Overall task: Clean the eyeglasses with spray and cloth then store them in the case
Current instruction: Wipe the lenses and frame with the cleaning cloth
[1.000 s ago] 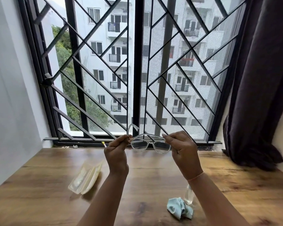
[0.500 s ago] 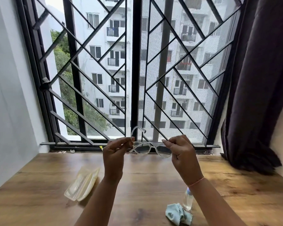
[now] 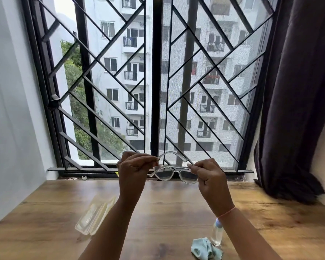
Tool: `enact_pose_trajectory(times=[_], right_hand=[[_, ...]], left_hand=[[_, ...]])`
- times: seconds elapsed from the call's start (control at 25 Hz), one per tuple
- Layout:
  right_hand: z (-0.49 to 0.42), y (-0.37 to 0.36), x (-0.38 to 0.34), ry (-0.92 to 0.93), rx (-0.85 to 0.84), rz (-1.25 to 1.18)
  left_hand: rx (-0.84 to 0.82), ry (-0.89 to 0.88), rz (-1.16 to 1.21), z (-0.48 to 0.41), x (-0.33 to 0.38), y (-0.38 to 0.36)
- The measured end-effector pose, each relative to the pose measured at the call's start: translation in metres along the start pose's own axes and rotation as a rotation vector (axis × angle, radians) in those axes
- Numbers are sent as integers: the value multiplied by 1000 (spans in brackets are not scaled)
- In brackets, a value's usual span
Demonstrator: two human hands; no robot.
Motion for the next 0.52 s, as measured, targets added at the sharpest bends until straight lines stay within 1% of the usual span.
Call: enact_pose_trajectory(times=[0.12, 0.28, 0.4, 0.52], right_hand=[[2, 2, 7, -82, 13, -115], [2, 5, 14, -195, 17, -265], [2, 6, 18, -258, 10, -326], [-1, 7, 14, -256, -12, -340]], left_hand=[[10, -116, -179, -4, 13, -3], [38, -296, -334, 0, 32, -7], [36, -314, -479, 1, 32, -11], [11, -315, -586, 2, 29, -15]])
Point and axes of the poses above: each hand's wrist, its own z-axis away from the middle knuckle, its own y-axis out of the back of the hand, x = y × z, the point moved 5 cm from there along -z, towards the middle knuckle, and after that the axes turned 13 degrees about y, right-handed, at the moved point
